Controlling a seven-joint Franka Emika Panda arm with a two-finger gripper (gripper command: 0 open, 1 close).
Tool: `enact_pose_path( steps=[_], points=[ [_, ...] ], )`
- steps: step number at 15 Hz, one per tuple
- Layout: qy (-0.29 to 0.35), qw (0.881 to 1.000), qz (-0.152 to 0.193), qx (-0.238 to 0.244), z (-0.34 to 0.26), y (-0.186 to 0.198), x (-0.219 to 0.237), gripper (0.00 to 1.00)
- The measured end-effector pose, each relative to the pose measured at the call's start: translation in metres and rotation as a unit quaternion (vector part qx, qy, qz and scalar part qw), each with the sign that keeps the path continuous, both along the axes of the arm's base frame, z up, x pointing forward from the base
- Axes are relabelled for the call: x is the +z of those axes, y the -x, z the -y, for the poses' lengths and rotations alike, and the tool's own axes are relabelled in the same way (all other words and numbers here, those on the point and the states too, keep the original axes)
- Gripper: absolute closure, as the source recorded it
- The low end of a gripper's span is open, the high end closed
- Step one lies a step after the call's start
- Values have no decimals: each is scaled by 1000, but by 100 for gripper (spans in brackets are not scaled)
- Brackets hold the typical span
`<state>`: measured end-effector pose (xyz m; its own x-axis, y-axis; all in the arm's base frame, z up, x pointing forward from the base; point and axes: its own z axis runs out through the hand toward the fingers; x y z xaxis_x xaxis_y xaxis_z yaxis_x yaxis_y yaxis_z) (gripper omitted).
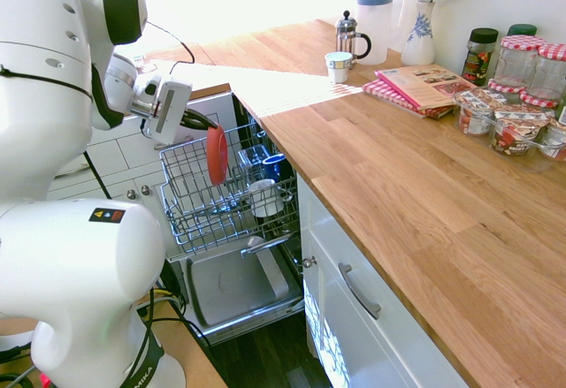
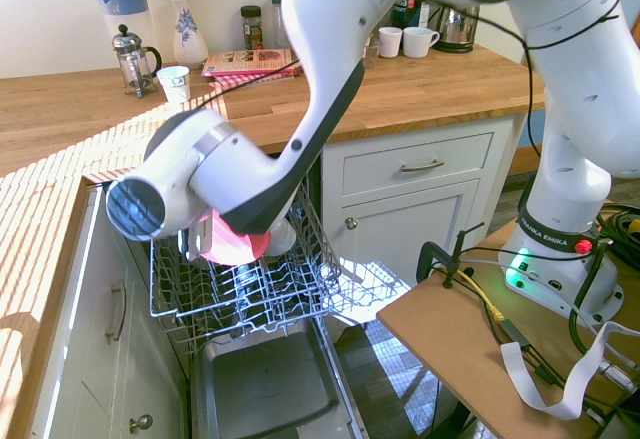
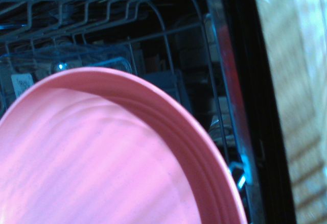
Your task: Put the plate in the dishwasher
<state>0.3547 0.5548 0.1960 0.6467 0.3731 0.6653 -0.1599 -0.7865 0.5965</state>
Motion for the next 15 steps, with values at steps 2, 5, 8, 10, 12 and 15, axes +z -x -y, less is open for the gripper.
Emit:
enact_pose_path(
  steps=[2, 5, 8, 10, 12, 15],
  points=[
    [55, 998, 16, 15, -22, 4, -25, 0],
    [92, 996, -15, -11, -37, 5, -39, 0],
    [95, 991, -78, -58, -38, 1, -35, 0],
    [94, 985, -121, -84, -36, 0, -40, 0],
    [89, 977, -162, -104, -38, -3, -40, 0],
    [89, 958, -234, -138, -39, -1, -37, 0]
  ],
)
